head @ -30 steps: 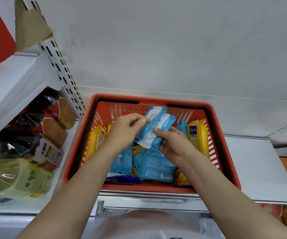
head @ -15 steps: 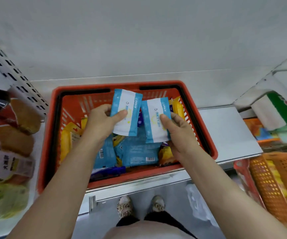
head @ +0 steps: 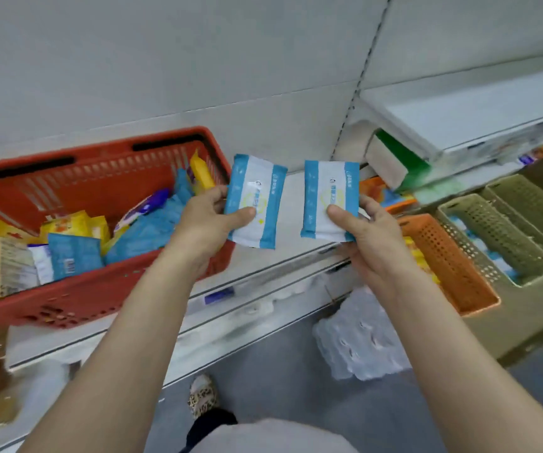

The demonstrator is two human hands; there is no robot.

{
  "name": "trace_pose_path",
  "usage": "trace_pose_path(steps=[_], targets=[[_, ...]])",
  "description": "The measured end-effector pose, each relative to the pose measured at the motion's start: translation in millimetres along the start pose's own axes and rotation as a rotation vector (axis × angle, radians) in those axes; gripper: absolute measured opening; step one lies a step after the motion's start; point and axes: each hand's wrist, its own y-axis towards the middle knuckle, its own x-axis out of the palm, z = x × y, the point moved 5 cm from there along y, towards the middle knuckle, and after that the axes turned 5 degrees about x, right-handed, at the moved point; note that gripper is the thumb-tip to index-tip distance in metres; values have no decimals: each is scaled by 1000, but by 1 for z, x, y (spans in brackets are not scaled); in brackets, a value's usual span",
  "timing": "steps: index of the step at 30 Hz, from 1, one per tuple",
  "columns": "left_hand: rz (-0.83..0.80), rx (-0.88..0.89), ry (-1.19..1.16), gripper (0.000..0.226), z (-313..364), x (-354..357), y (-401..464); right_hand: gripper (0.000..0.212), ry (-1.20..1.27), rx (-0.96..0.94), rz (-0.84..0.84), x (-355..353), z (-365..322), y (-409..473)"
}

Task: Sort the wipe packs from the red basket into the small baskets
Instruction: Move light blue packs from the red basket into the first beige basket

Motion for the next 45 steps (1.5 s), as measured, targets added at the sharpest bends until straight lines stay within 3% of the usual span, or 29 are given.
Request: trace_pose_path(steps=[4,10,15,23,28,34,40,45], targets=[[-135,-20,52,35,-23,116,-43,40,-30,-35,70,-134,-20,-45],[-235,-55,68,28,-51,279,-97,24,-7,-30,234,-302,-46,-100],[-282,-51,164,27,-63,365,-102,25,53,-28,328,-396,-69,-101],[-252,-61,179,21,-97,476,-40,29,30,8,420,-508,-118,-46],[-186,-128,229,21,-114,531,-5,27,-80,62,420,-559,-157,2],[-39,-203,305,28,-128,547,28,21,-165,70,314,-581,-173,85],[210,-284,309,25,-137,547,50,34,-520,132,179,-595,-154,205],[476,-340,198,23,-148,557,54,30,-864,138,-55,-587,-134,307]])
